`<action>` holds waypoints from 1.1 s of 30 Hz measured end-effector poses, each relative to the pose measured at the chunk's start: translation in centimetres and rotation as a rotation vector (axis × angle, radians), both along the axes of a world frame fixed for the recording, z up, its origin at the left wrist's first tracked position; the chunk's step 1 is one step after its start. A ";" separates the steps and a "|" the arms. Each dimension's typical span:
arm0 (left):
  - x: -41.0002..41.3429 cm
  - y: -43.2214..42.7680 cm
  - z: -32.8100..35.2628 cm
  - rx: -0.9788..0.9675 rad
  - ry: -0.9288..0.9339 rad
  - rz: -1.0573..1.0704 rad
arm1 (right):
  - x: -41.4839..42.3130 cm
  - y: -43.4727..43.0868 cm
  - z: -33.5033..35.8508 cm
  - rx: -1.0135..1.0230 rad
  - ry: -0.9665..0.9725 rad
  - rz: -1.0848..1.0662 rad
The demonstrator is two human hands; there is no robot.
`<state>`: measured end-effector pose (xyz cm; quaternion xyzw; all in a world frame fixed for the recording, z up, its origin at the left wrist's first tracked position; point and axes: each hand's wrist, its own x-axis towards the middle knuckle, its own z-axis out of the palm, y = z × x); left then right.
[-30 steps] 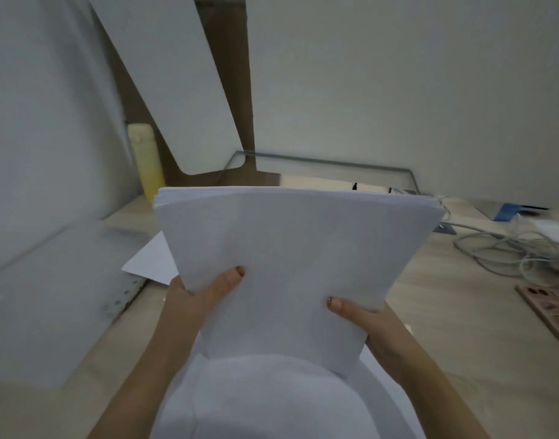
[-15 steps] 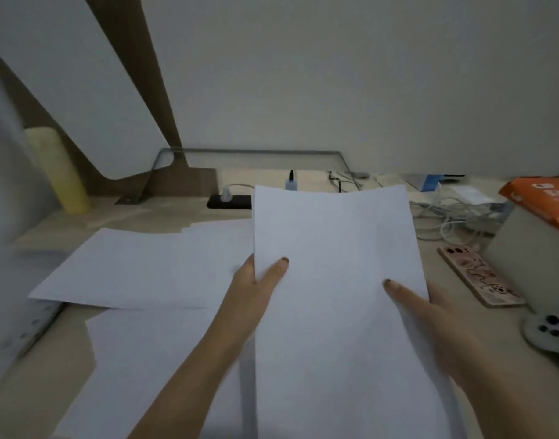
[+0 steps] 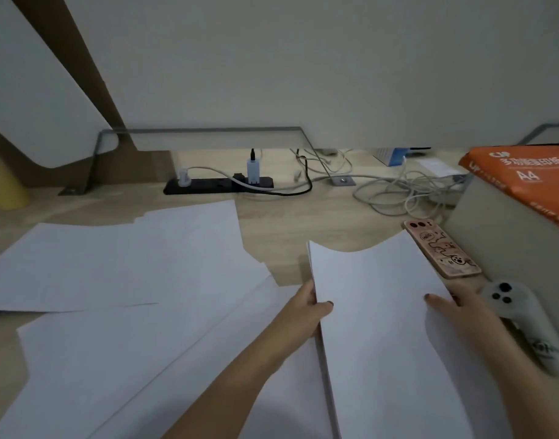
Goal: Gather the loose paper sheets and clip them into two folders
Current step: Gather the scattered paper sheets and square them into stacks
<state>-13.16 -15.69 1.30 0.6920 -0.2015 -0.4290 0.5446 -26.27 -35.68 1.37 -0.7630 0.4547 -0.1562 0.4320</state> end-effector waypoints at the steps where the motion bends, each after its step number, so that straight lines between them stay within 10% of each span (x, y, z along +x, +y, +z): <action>1: -0.1 0.0 -0.2 0.020 -0.015 -0.027 | 0.1 -0.3 -0.2 -0.022 0.040 -0.009; 13: 2.9 3.6 0.9 0.022 -0.253 0.157 | 2.5 2.1 -0.5 -0.235 0.016 0.107; 24: 12.3 18.1 -2.4 0.487 -0.947 0.468 | 10.3 12.7 0.5 0.639 -0.212 0.407; 29: 14.3 24.2 -4.2 0.838 -0.758 0.334 | 12.6 15.9 -1.4 1.008 -0.336 0.267; 33: 15.5 25.0 -4.5 0.921 -0.975 0.282 | 13.2 16.9 -1.3 1.207 -0.374 0.266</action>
